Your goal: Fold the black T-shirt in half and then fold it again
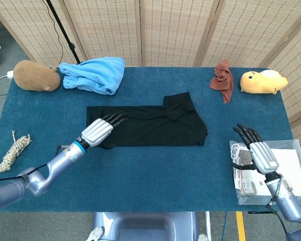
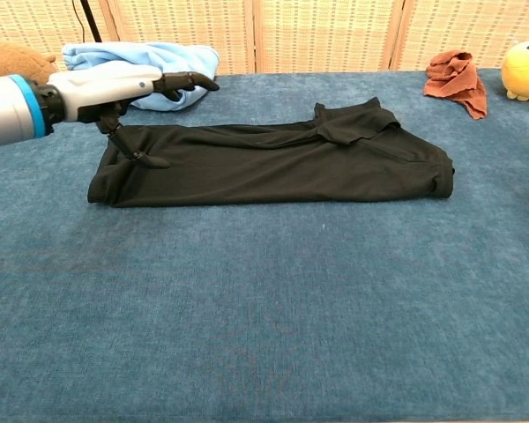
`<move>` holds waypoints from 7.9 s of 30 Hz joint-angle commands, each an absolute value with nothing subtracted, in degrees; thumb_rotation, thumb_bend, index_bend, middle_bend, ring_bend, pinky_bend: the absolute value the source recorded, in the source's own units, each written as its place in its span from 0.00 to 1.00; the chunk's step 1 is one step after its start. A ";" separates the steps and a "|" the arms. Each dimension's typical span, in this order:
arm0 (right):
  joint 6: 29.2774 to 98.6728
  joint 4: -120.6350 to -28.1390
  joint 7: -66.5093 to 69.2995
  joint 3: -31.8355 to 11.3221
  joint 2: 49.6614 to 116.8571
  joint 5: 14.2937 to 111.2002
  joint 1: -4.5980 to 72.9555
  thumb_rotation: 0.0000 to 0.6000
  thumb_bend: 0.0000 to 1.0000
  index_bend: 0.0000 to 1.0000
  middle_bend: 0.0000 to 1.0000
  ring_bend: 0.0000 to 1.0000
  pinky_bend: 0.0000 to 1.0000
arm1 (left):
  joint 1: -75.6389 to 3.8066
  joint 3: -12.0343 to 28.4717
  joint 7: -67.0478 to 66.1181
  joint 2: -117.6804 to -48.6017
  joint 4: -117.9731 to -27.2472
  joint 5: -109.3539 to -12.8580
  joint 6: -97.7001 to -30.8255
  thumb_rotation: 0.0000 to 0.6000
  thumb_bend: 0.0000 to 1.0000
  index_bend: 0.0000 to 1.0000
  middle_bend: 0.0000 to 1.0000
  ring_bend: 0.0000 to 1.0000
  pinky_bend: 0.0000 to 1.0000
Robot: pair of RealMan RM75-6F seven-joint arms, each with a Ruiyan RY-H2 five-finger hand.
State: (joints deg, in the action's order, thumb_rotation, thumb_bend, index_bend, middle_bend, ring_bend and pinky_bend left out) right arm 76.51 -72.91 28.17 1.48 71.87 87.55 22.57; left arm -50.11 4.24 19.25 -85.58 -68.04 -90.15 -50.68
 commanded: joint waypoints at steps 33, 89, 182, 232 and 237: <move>77.31 -76.54 24.99 -1.31 70.13 89.59 19.84 1.00 0.00 0.00 0.00 0.00 0.00 | -42.10 -4.64 26.62 -88.85 -51.11 -94.12 -60.14 1.00 0.24 0.00 0.00 0.00 0.12; 77.76 -76.14 30.12 -1.88 69.70 92.02 19.36 1.00 0.00 0.00 0.00 0.00 0.00 | -41.59 -5.08 26.83 -106.30 -22.95 -94.41 -60.74 1.00 0.32 0.25 0.06 0.04 0.16; 79.72 -75.92 36.89 -2.35 67.89 92.47 19.11 1.00 0.00 0.00 0.00 0.00 0.00 | -62.28 -7.32 12.50 -110.33 -17.13 -101.45 -71.44 1.00 0.50 0.63 0.38 0.30 0.43; 77.81 -77.26 34.75 -1.17 68.63 93.86 20.04 1.00 0.00 0.00 0.00 0.00 0.00 | -49.00 -12.51 29.26 -108.19 -13.88 -102.54 -79.21 1.00 0.19 0.14 0.05 0.10 0.31; 77.59 -77.30 34.45 -1.16 68.75 93.79 20.19 1.00 0.00 0.00 0.00 0.00 0.00 | -47.56 -14.25 29.29 -109.12 -11.69 -104.12 -79.38 1.00 0.19 0.21 0.10 0.13 0.32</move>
State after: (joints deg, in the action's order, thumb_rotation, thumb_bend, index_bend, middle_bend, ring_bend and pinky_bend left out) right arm 77.58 -77.29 34.45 -1.16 68.75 93.79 20.19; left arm -47.82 -13.98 29.27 -108.80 -12.11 -103.84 -79.72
